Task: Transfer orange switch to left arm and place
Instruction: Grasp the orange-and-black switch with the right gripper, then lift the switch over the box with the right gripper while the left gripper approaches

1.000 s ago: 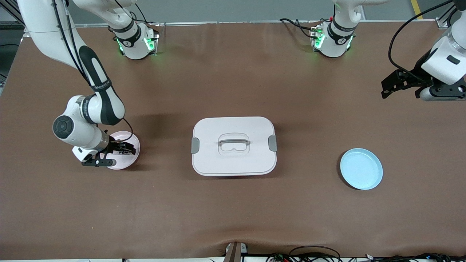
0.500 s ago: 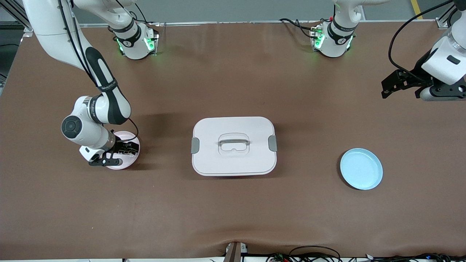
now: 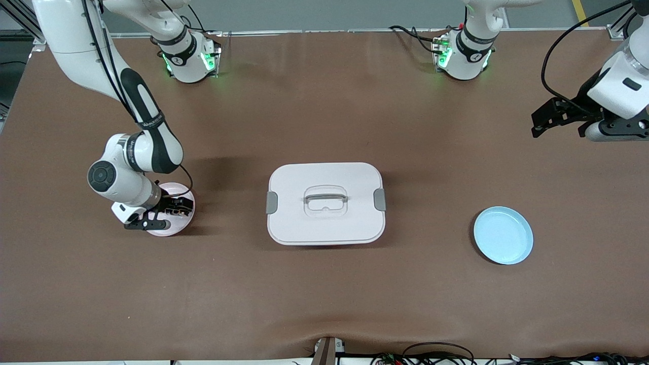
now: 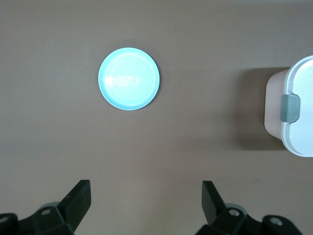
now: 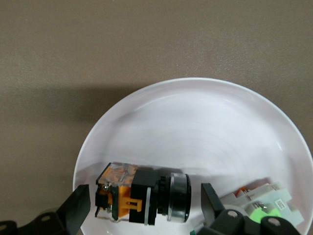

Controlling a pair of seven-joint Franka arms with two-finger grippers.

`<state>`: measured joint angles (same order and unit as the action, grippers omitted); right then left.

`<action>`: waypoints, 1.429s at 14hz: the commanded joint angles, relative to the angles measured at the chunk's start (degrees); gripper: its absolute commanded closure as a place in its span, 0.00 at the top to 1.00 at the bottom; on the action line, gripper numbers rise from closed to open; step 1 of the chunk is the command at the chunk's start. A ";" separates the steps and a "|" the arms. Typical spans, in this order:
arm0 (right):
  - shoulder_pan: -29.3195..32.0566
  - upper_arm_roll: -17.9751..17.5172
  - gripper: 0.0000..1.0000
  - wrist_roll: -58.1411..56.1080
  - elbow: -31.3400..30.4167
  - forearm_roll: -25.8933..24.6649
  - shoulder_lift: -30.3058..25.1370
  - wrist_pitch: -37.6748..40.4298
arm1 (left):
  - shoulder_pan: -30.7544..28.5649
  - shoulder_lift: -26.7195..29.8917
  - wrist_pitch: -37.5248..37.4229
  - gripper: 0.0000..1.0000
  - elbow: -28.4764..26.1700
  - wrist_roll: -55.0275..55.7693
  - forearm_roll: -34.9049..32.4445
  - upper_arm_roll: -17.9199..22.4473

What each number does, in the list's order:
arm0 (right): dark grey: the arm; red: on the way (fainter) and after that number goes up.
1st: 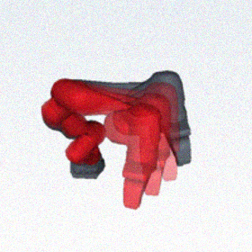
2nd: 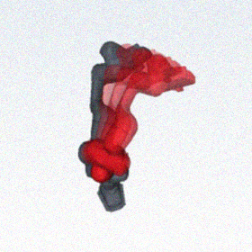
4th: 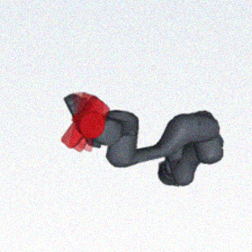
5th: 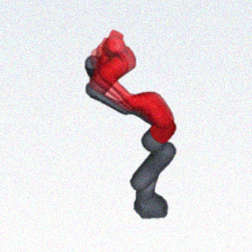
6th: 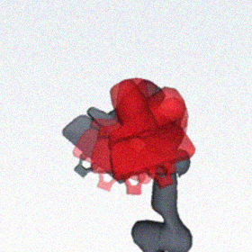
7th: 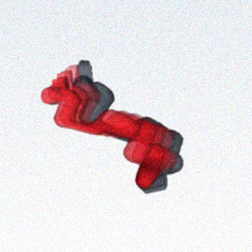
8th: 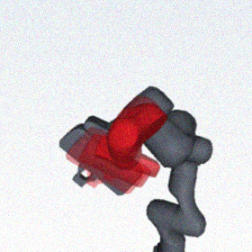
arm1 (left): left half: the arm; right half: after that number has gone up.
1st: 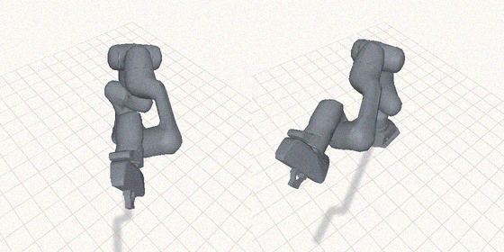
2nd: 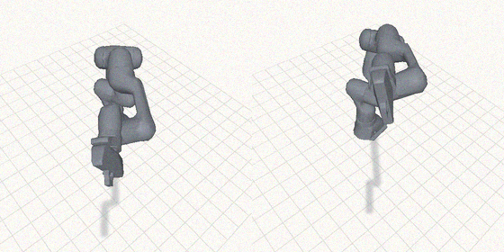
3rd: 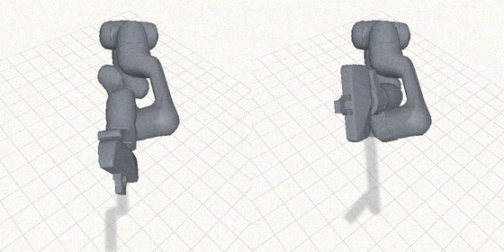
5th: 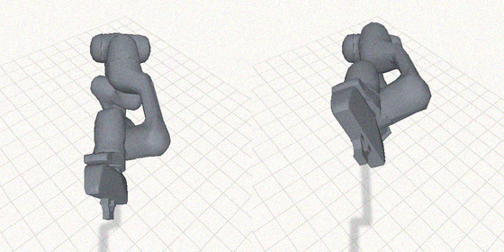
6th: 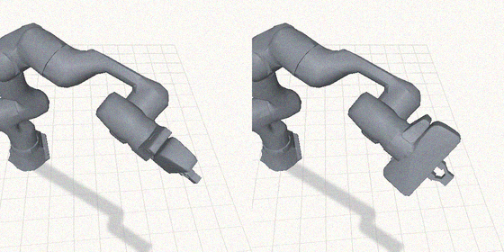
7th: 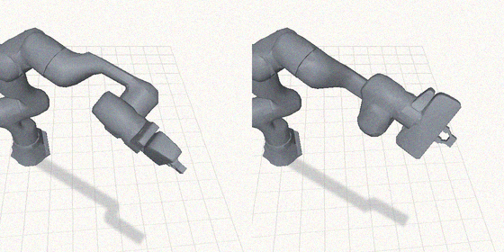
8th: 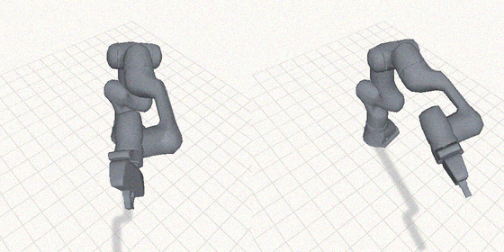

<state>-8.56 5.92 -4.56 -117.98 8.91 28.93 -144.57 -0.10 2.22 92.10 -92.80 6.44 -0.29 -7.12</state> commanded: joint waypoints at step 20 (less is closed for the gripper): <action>-14.72 -0.29 0.00 44.51 23.21 4.69 -7.84 34.09 | -0.61 -0.82 -0.25 1.00 1.66 -0.02 0.82 -0.09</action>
<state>-21.19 5.10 33.31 -99.76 10.57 19.92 -112.58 -0.45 1.94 92.13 -92.18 6.44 -0.29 -7.01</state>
